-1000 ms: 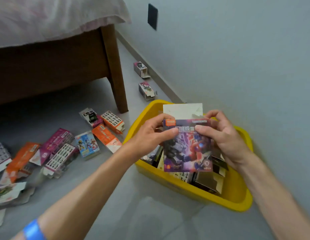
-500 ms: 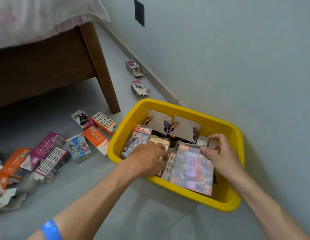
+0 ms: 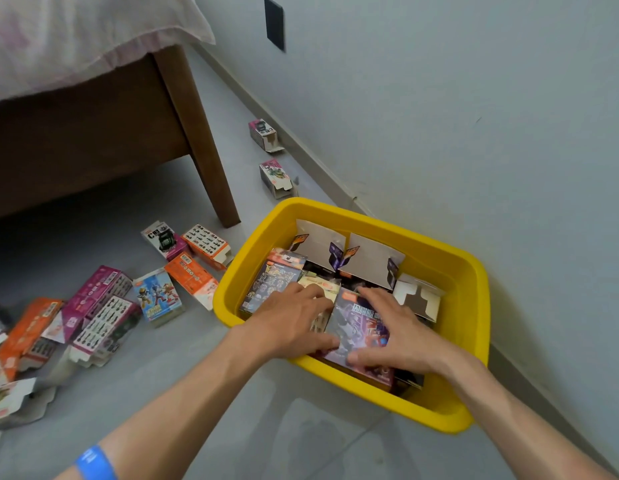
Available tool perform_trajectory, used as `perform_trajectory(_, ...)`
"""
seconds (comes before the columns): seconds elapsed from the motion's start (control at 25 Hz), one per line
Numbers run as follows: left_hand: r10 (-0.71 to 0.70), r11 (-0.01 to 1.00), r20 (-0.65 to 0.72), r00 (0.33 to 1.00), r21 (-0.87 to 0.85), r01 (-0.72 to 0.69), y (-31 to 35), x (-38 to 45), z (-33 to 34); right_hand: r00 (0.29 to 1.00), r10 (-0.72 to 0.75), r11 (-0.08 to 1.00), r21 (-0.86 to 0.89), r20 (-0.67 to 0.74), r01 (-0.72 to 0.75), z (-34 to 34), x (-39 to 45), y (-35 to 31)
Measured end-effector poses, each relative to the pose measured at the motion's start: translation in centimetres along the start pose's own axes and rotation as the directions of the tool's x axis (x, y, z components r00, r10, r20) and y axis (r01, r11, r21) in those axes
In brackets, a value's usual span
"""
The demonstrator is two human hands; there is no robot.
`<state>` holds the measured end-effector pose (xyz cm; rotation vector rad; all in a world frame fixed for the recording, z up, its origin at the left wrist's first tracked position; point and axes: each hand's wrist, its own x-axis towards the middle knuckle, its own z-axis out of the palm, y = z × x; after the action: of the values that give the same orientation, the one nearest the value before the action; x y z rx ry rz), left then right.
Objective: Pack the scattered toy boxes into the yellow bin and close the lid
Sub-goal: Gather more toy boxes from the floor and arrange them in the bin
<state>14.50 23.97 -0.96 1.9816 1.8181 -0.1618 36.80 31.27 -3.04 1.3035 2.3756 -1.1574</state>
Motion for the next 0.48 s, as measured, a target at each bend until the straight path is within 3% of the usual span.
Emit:
perform_trajectory(0.08,-0.033,0.998,-0.031,0.999,0.043,0.035,0.0,0.5,0.4,0.998,-0.042,0.993,-0.108,0.051,0.047,0.6,-0.3,0.5)
perform_trajectory(0.24,-0.07,0.993,-0.032,0.997,0.097,0.073,0.3,1.1,0.5,0.997,0.054,0.956,-0.29,0.063,-0.033,0.1,0.5,-0.3)
perform_trajectory(0.32,-0.047,0.999,-0.07,0.996,-0.003,0.047,0.5,0.3,0.2,0.993,0.081,0.94,-0.338,0.083,-0.049,-0.6,0.3,-1.2)
perform_trajectory(0.4,-0.039,0.986,-0.201,0.979,-0.166,0.006,-0.3,-1.4,-0.1,0.996,0.091,0.917,-0.387,-0.015,-0.09,-1.0,-0.1,-2.3)
perform_trajectory(0.48,-0.055,0.985,-0.322,0.945,-0.173,-0.002,-2.1,-3.6,-0.2,0.973,0.026,0.889,-0.44,-0.231,-0.128,-1.1,0.0,-4.4)
